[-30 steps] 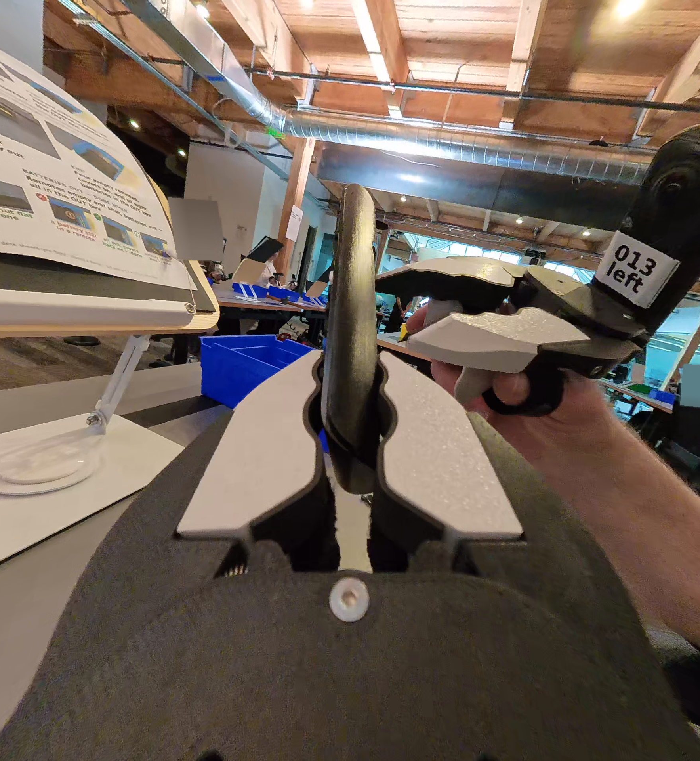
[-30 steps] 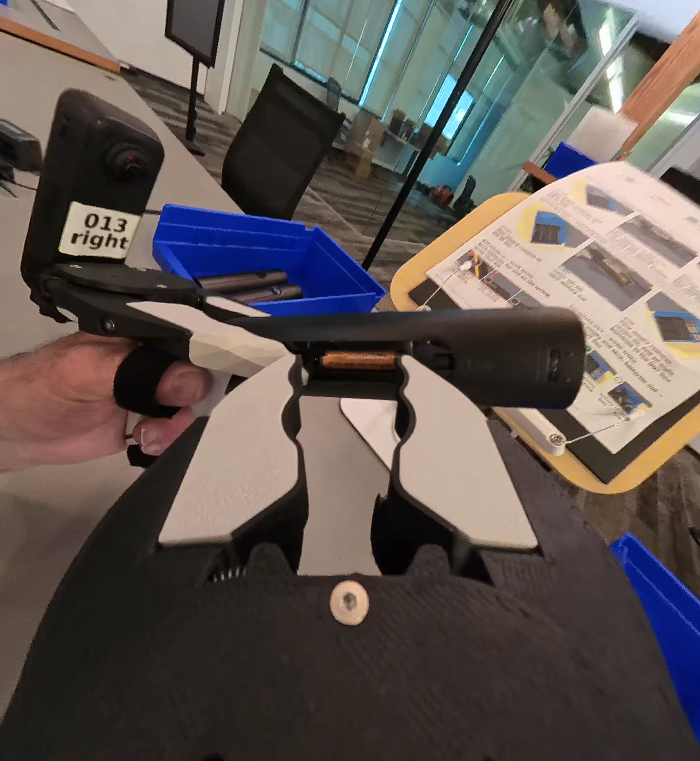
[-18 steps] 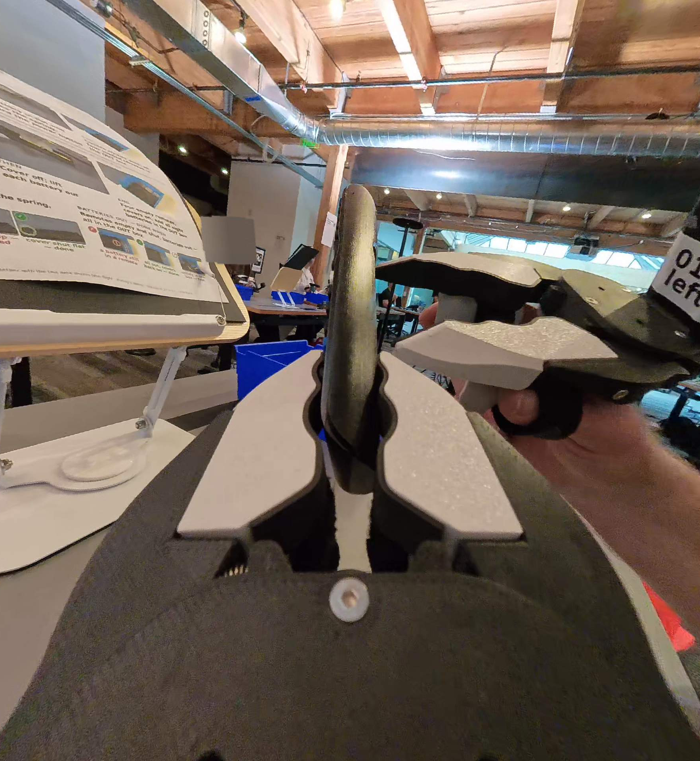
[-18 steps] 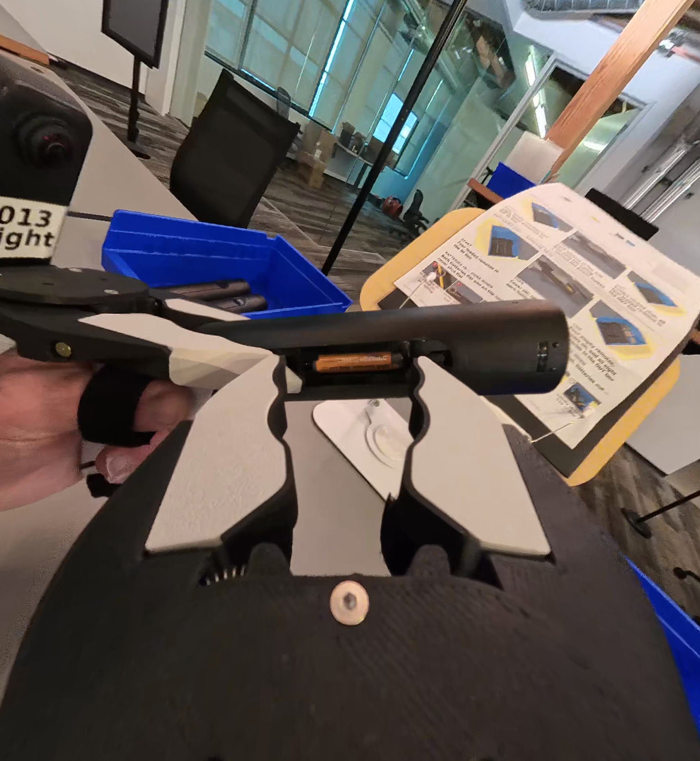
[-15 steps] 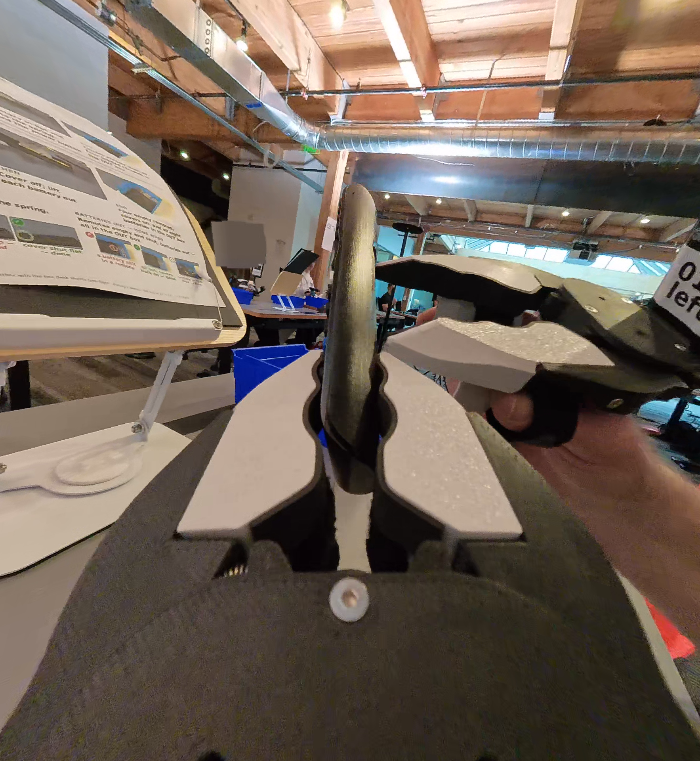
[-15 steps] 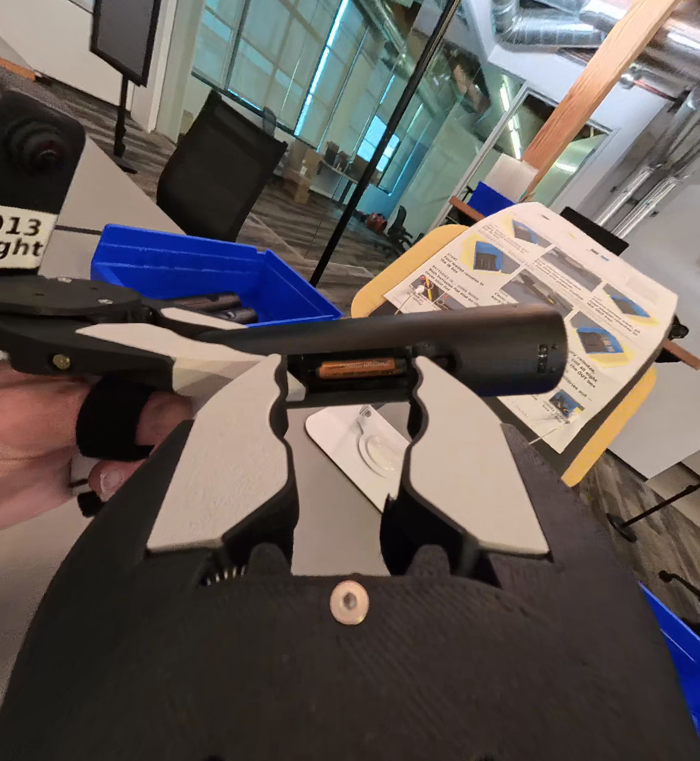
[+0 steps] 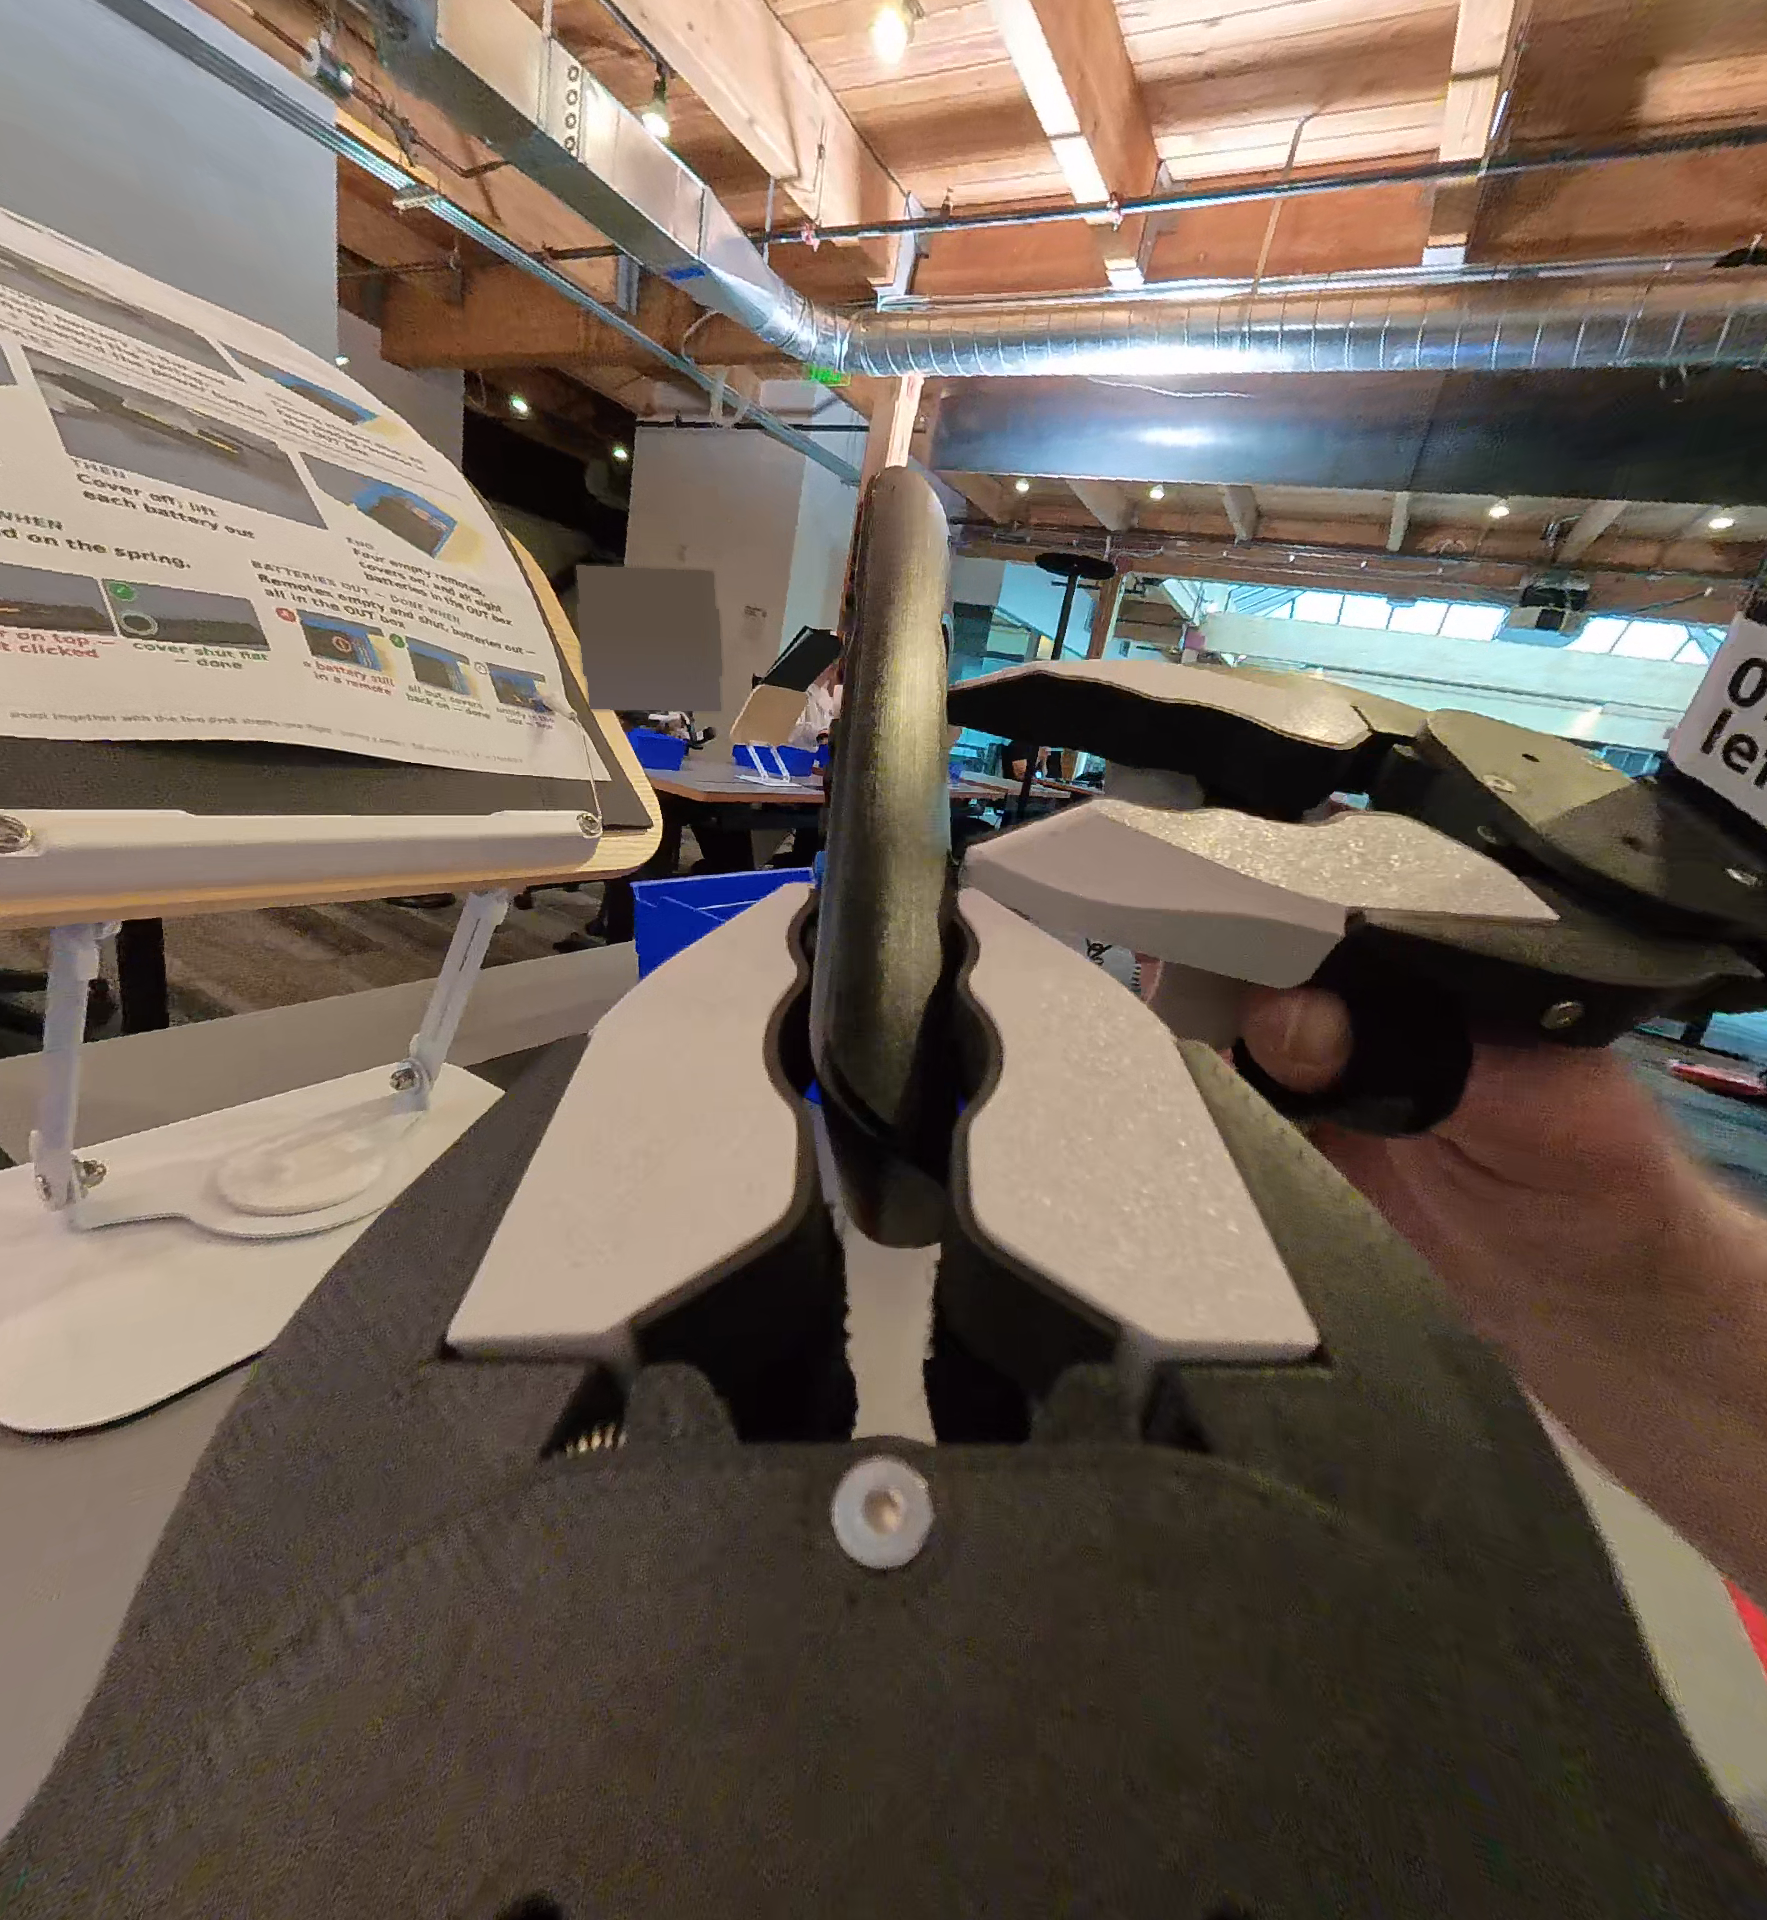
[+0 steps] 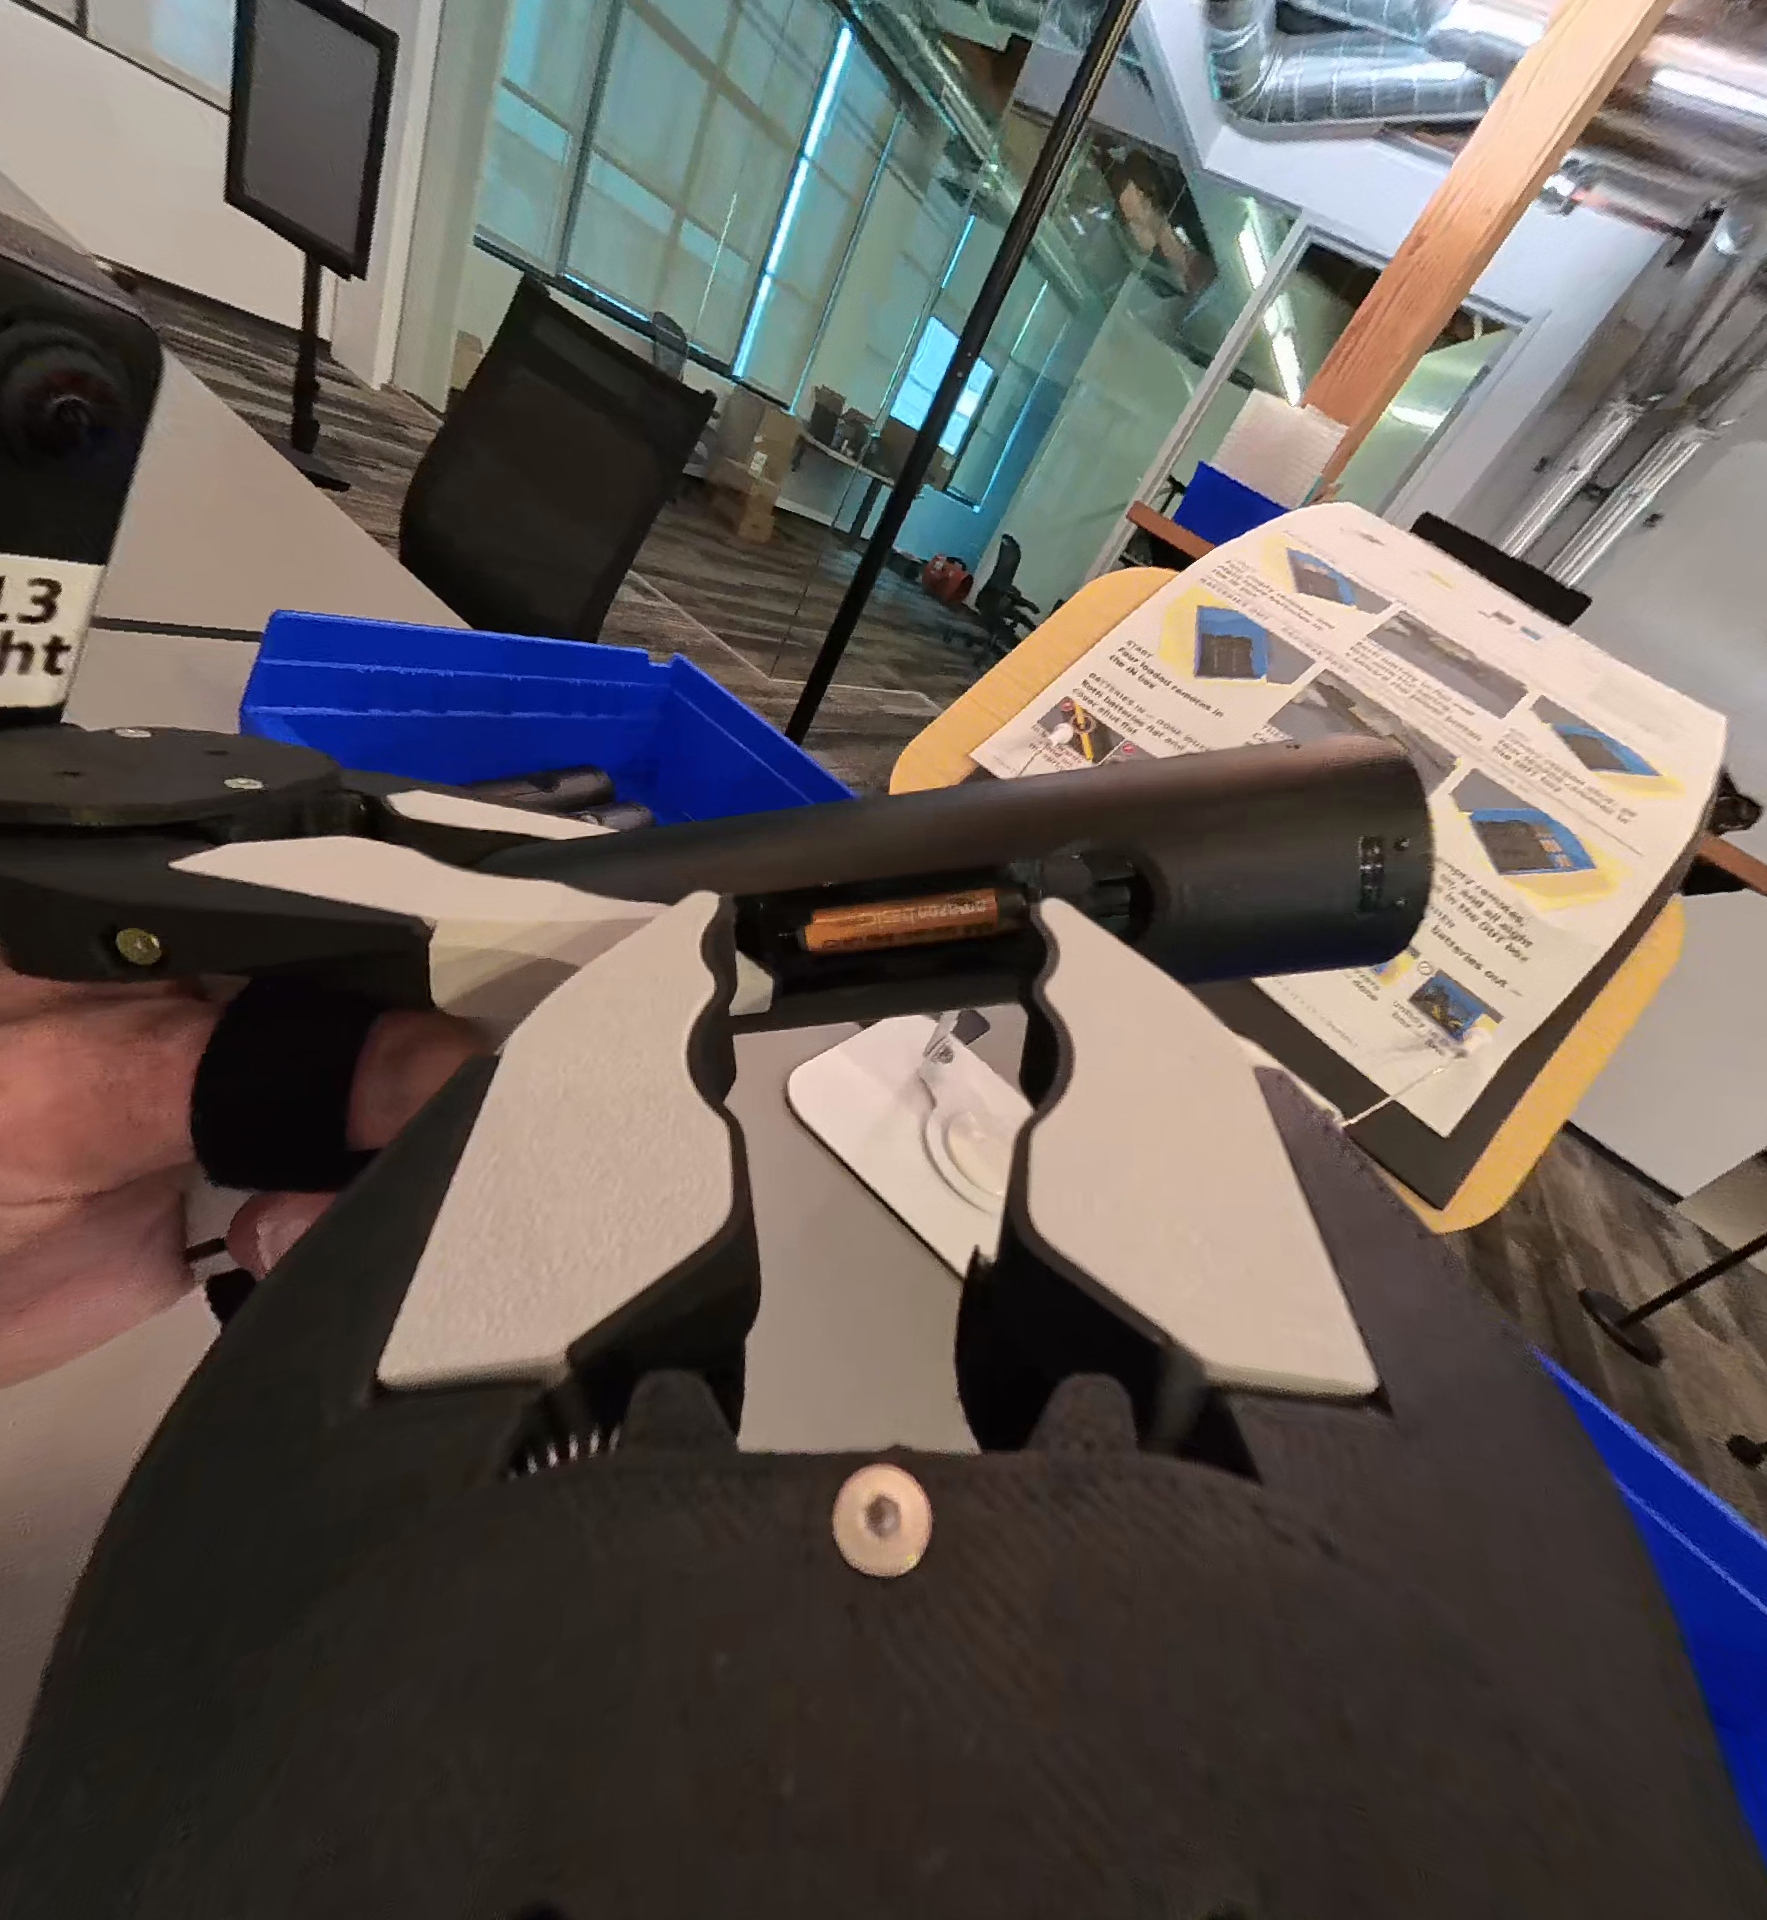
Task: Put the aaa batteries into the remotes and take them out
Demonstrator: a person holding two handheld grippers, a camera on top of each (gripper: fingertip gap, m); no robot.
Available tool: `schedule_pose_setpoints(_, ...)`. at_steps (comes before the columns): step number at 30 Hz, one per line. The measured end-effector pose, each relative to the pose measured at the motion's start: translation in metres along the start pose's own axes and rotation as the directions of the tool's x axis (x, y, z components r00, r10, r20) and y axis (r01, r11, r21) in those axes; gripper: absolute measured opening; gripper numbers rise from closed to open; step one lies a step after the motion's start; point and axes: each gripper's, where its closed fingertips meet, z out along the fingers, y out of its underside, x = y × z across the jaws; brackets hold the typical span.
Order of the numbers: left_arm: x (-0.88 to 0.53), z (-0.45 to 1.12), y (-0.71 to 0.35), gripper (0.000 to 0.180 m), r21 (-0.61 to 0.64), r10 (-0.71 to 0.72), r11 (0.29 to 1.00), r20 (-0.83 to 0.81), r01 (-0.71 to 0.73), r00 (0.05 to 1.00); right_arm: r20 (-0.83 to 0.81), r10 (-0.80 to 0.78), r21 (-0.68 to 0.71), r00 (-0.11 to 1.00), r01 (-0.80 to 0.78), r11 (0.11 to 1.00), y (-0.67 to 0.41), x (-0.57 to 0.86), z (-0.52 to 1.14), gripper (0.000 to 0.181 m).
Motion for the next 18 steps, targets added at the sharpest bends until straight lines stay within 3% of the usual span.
schedule_pose_setpoints(7, 0.001, 0.001, 0.001, 0.021, -0.022, 0.043, 0.999, 0.020, -0.042, 0.999, 0.003, 0.028, 0.007, 1.000, -0.028, 1.000, 0.001, 0.001, 0.001, 0.051)
schedule_pose_setpoints(14, -0.002, 0.000, 0.001, 0.020, -0.076, 0.199, 0.979, 0.117, -0.191, 0.973, 0.030, -0.026, -0.006, 0.999, 0.026, 1.000, 0.001, -0.005, -0.001, 0.037)
schedule_pose_setpoints(16, -0.001, 0.001, -0.002, 0.020, -0.064, 0.206, 0.978, 0.124, -0.199, 0.971, -0.012, -0.048, 0.006, 0.999, 0.048, 0.999, -0.003, -0.001, -0.002, 0.041)
schedule_pose_setpoints(18, -0.002, 0.001, -0.002, 0.020, -0.073, 0.211, 0.977, 0.131, -0.203, 0.969, -0.034, -0.025, -0.009, 0.999, 0.025, 1.000, -0.001, 0.006, -0.002, 0.057)
